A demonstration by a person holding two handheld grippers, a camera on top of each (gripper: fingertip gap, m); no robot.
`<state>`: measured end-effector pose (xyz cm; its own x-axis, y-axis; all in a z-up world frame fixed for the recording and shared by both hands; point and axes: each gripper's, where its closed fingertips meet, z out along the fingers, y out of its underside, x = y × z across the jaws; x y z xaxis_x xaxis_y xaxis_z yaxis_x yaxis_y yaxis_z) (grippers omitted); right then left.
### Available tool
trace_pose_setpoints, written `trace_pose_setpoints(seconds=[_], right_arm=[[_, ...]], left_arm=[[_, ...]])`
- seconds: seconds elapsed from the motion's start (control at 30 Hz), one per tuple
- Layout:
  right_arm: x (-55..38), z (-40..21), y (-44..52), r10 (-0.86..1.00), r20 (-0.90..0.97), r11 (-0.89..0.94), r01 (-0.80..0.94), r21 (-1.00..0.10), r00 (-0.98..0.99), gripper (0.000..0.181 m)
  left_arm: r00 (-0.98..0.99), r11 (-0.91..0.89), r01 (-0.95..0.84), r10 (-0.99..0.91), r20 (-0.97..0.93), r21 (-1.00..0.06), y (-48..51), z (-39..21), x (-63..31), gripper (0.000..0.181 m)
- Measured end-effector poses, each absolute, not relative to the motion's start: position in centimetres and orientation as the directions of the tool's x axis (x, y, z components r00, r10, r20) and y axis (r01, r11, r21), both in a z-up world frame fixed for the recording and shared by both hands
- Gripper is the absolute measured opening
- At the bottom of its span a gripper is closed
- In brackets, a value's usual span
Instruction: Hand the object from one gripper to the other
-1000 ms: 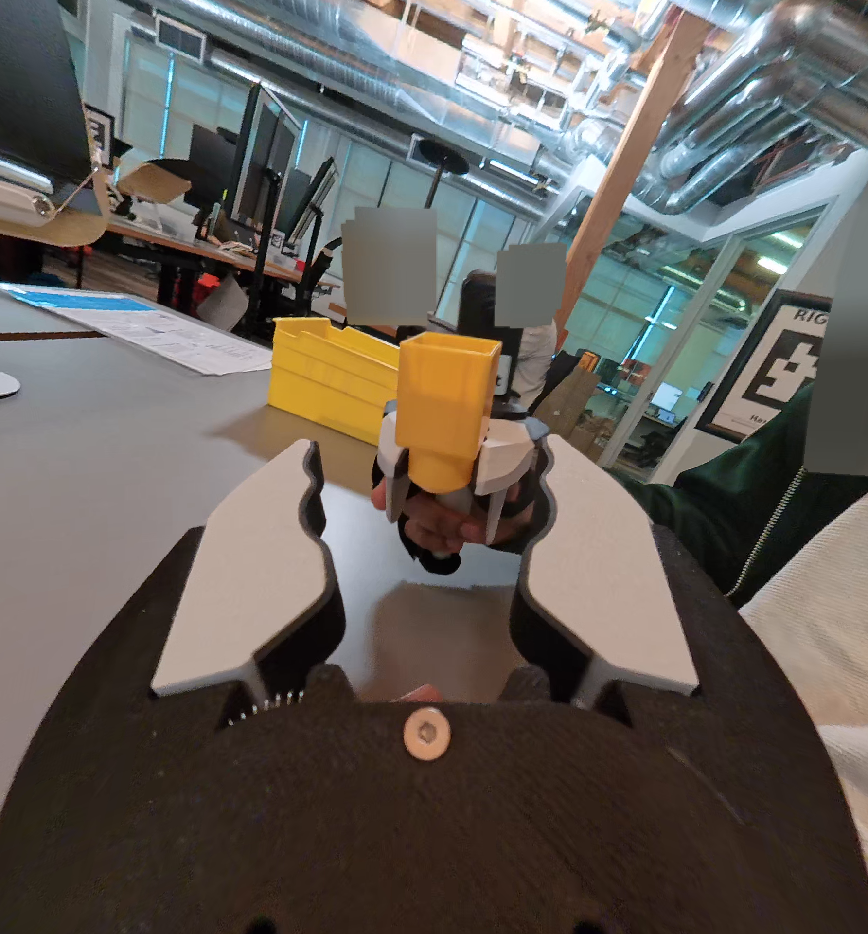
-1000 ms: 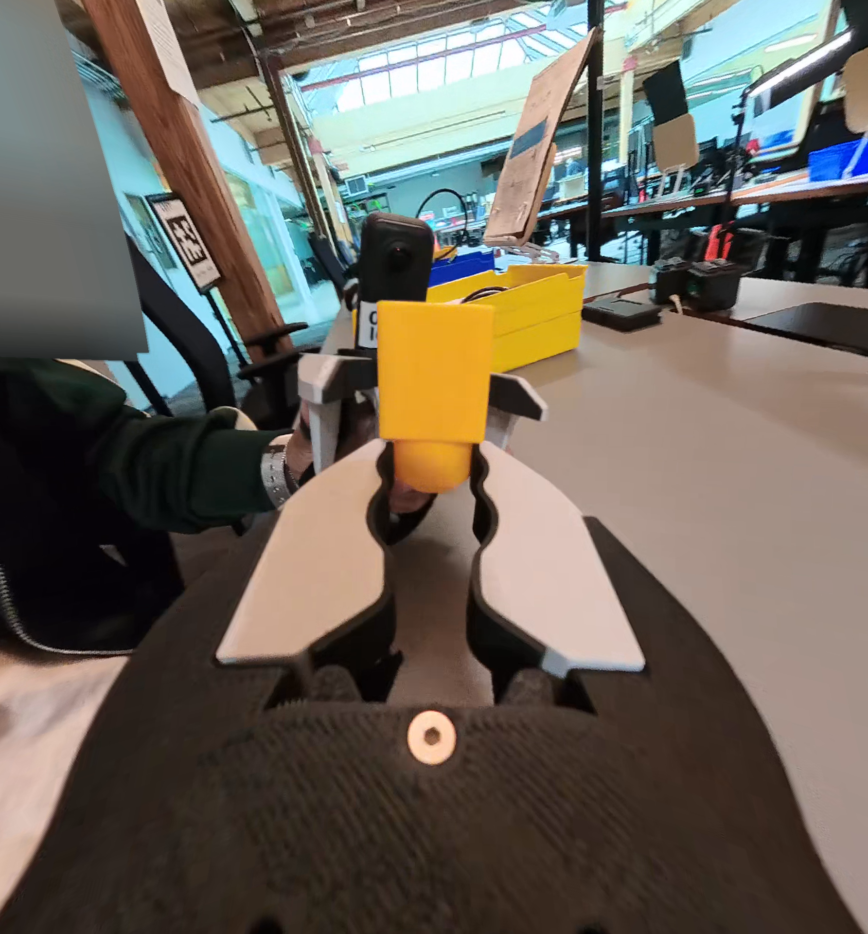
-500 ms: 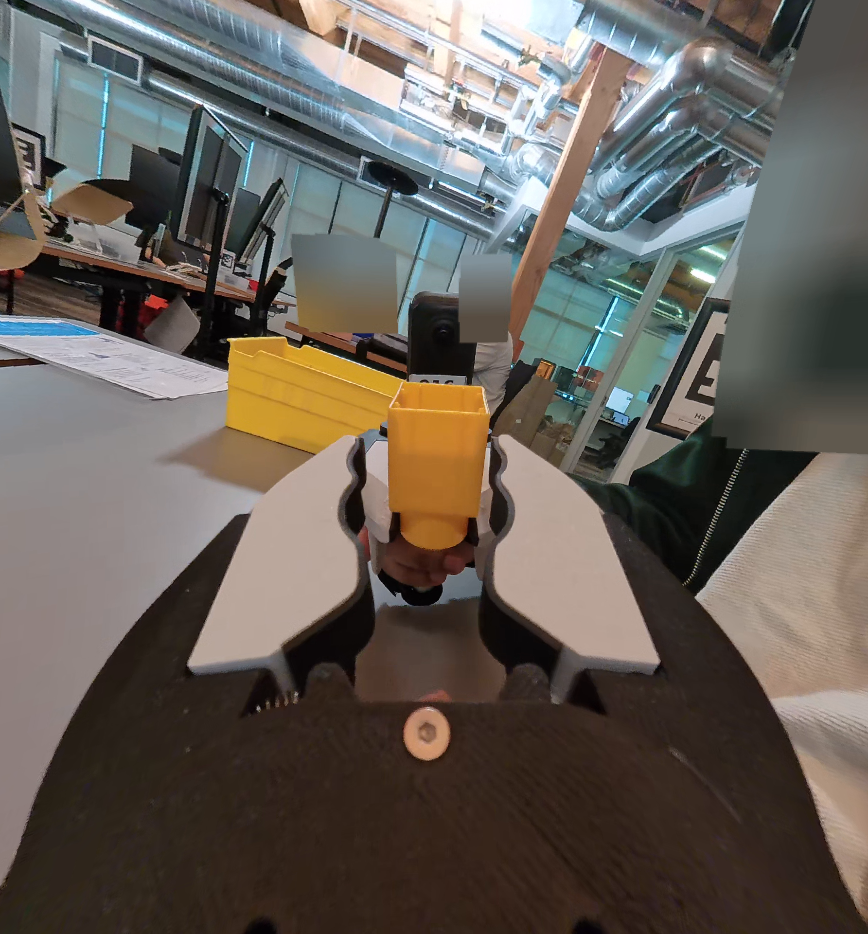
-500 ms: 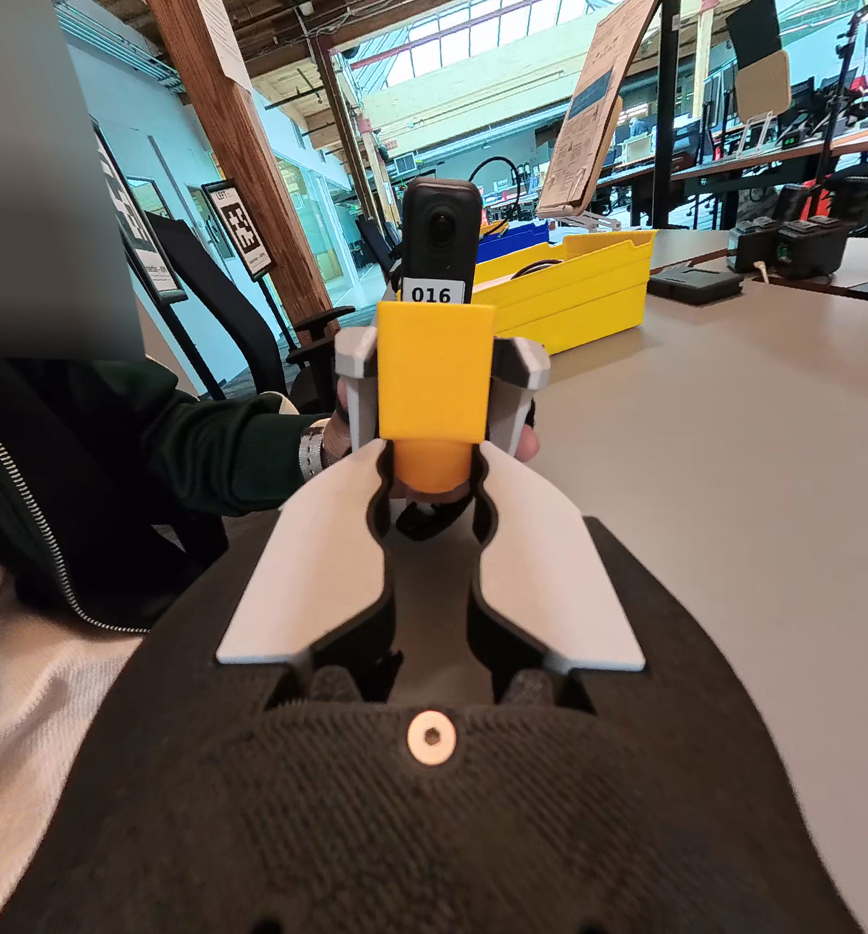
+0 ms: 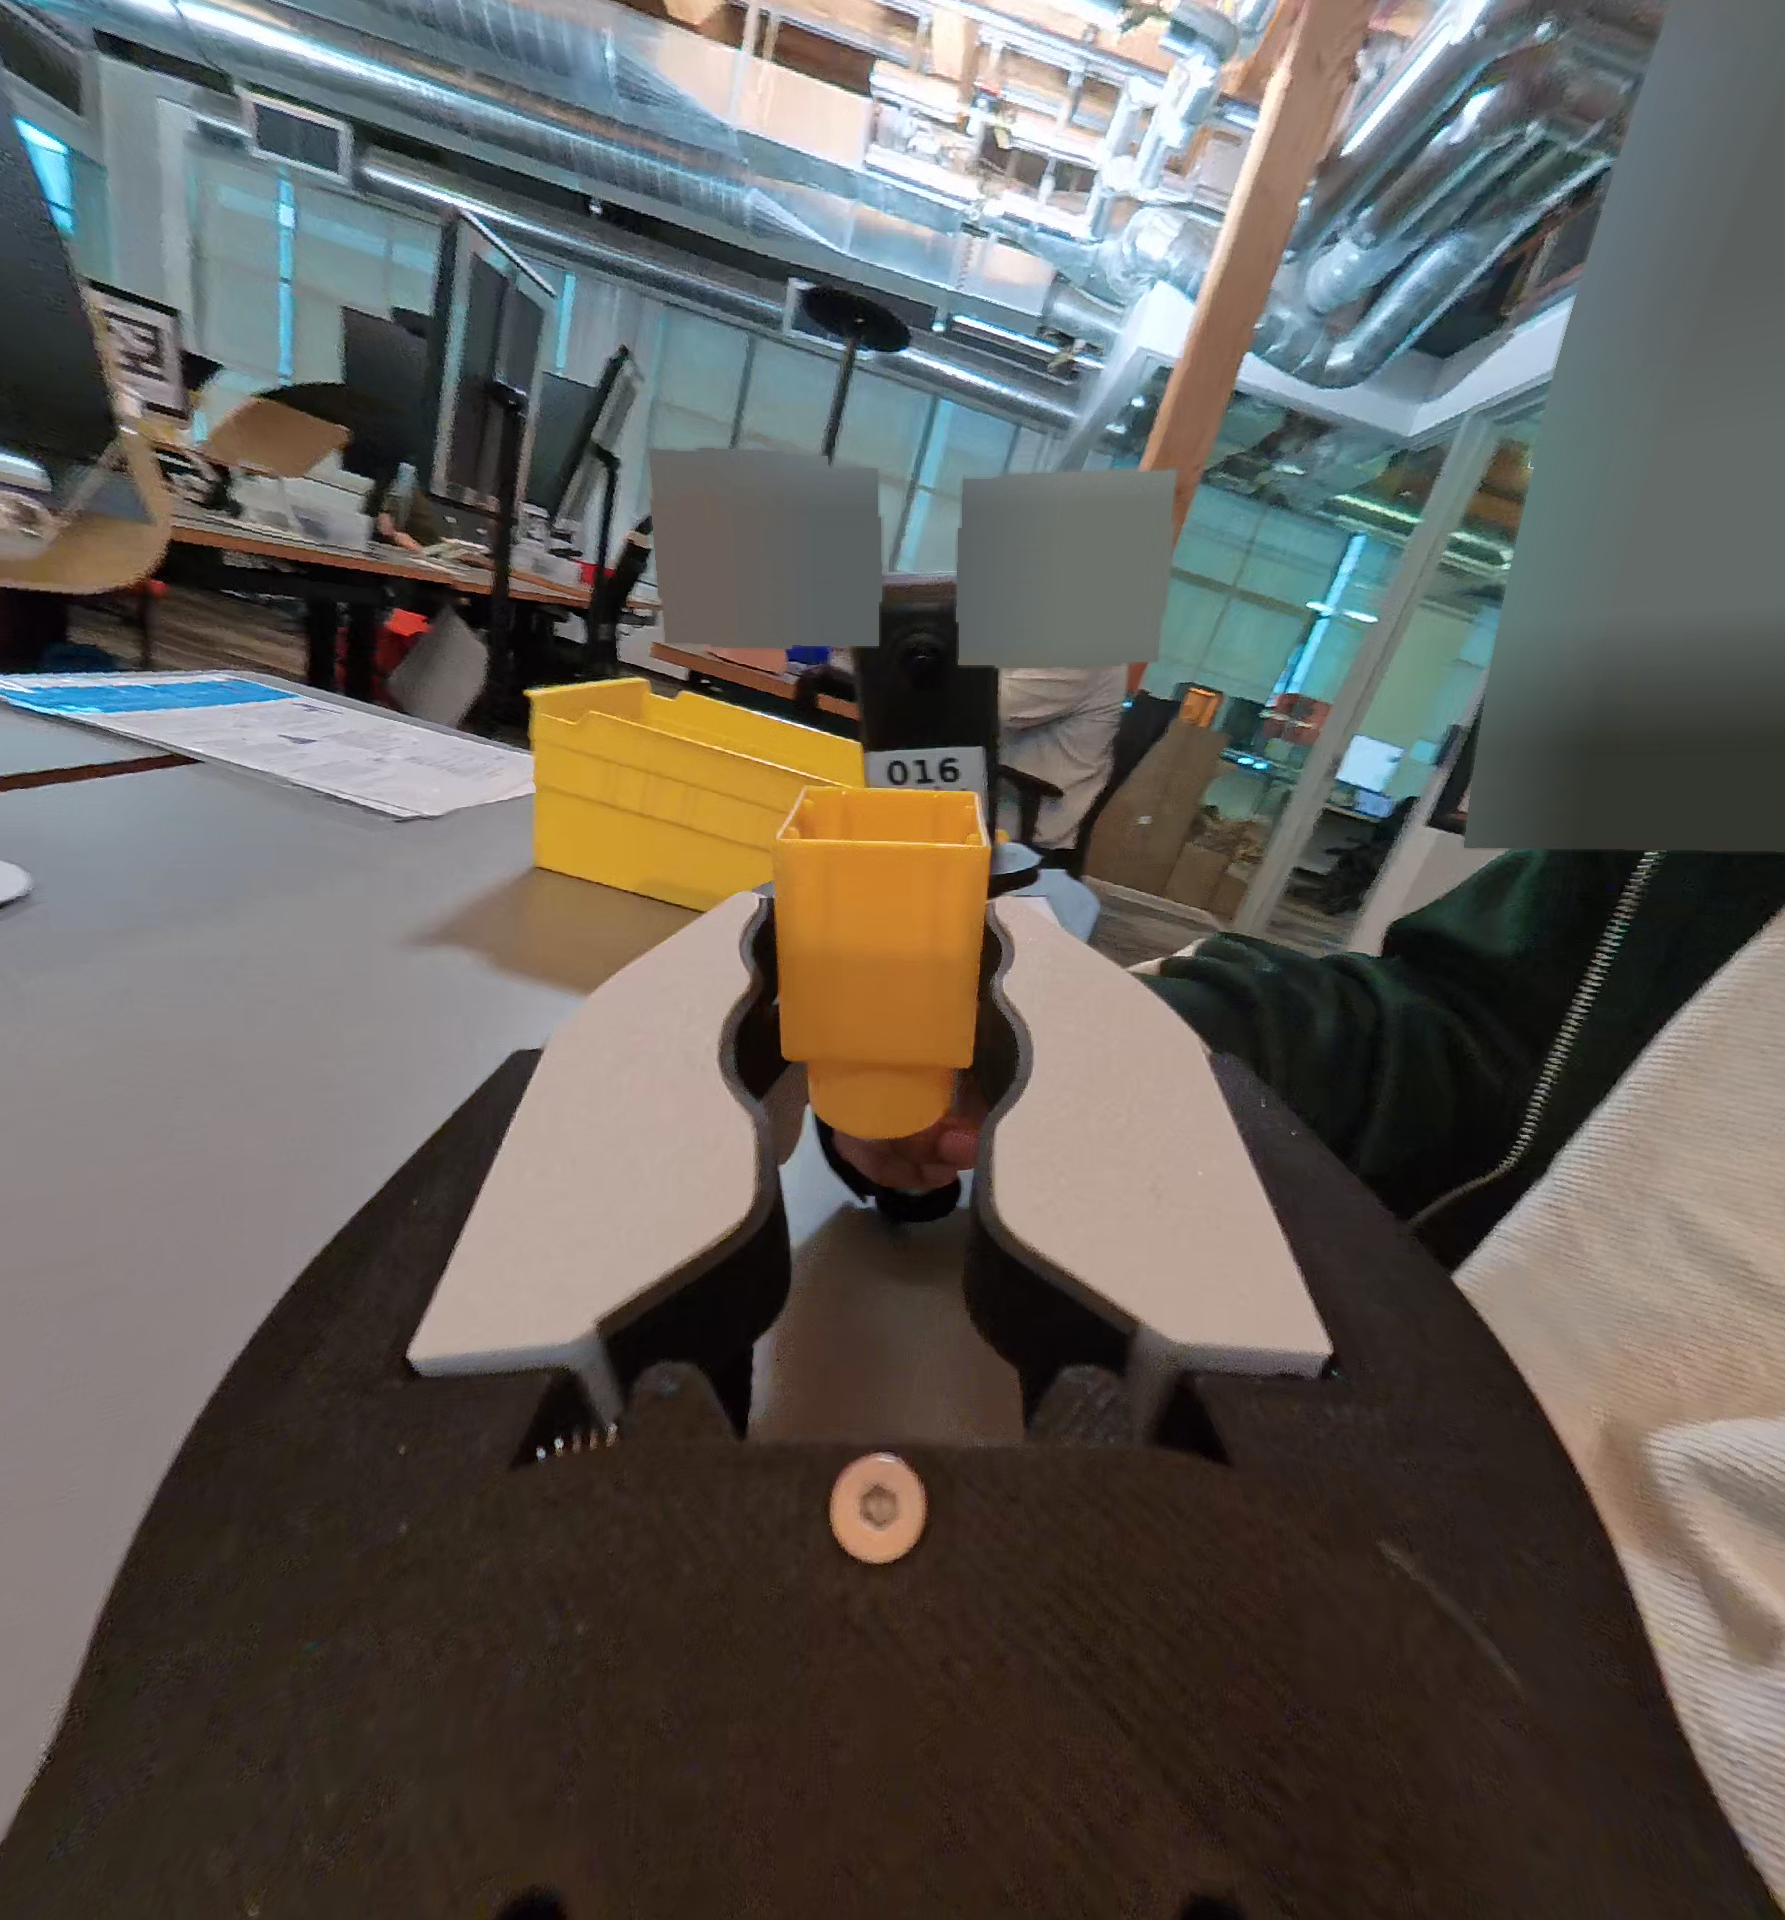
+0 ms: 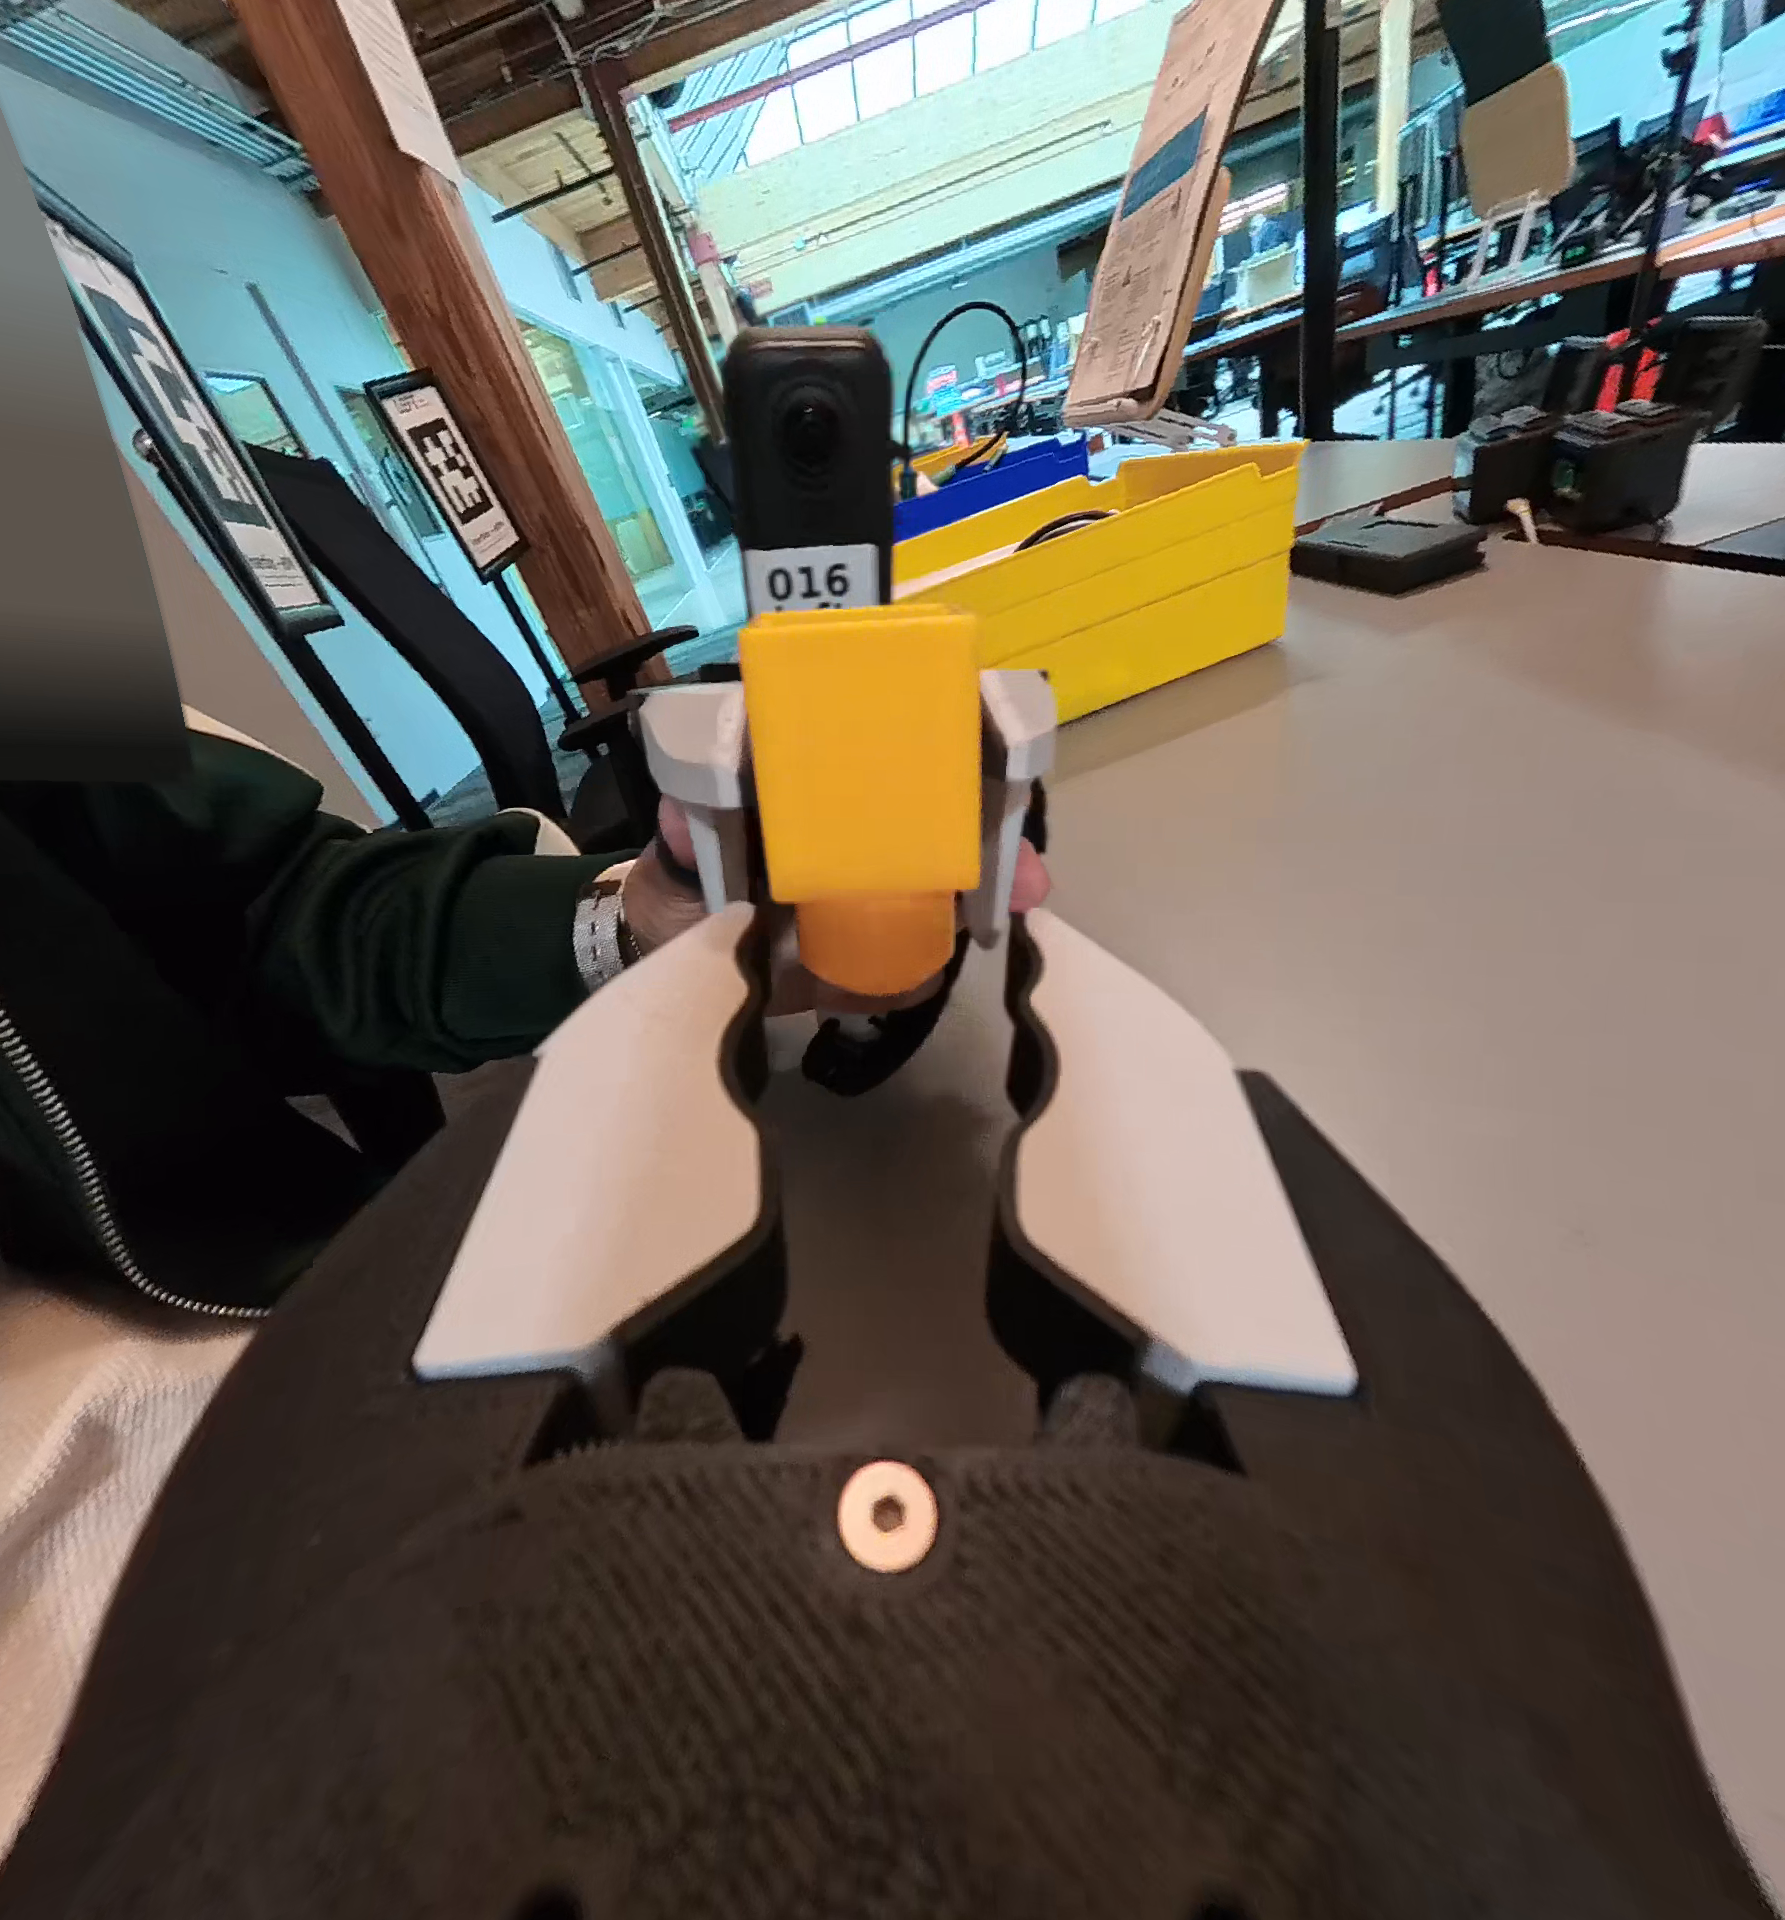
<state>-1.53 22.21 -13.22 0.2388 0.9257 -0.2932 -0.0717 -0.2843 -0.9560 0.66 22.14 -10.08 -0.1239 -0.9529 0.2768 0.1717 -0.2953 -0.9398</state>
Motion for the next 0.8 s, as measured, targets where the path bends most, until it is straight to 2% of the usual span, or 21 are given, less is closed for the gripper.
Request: trace_pose_setpoints(seconds=[0.07, 0.13, 0.2, 0.3, 0.4, 0.53, 0.67, 0.8], right_arm=[[-1.0, -13.1, 22.8, 0.916, -0.297, -0.283, -0.089, -0.955, 0.269, 0.048], [-0.3, -13.0, 23.6, 0.896, -0.321, -0.298, -0.12, -0.947, 0.308, 0.052], [0.6, -13.2, 24.6, 0.862, -0.358, -0.325, -0.151, -0.934, 0.359, 0.054], [1.7, -13.6, 25.9, 0.8, -0.395, -0.358, -0.169, -0.918, 0.451, 0.053], [2.3, -13.7, 26.4, 0.764, -0.357, -0.334, -0.143, -0.932, 0.537, 0.053], [1.4, -15.5, 26.3, 0.75, -0.228, -0.315, 0.032, -0.949, 0.62, 0.055], [0.4, -16.9, 26.1, 0.741, -0.2, -0.344, 0.106, -0.933, 0.641, 0.057], [0.5, -17.6, 26.1, 0.72, -0.231, -0.392, 0.109, -0.914, 0.655, 0.056]], left_arm=[[-0.02, -0.251, 0.173, -0.968, 0.252, -0.952, 23.3, -10.2, 0.3, 0.037], [0.163, -0.145, 0.123, -0.973, 0.164, -0.982, 25.1, -10.8, -0.4, 0.037], [0.349, 0.009, -0.025, -0.937, -0.018, -1.0, 26.5, -11.6, -1.1, 0.037], [0.495, 0.148, -0.32, -0.816, -0.299, -0.936, 28.2, -13.6, -1.8, 0.037], [0.464, 0.18, -0.522, -0.76, -0.455, -0.833, 28.3, -15.8, -1.1, 0.037], [0.355, 0.26, -0.696, -0.686, -0.635, -0.67, 27.8, -17.6, -0.3, 0.037], [0.242, 0.341, -0.772, -0.623, -0.744, -0.537, 27.0, -18.5, 0.6, 0.037], [0.189, 0.383, -0.792, -0.586, -0.788, -0.475, 26.4, -18.8, 1.2, 0.037]])
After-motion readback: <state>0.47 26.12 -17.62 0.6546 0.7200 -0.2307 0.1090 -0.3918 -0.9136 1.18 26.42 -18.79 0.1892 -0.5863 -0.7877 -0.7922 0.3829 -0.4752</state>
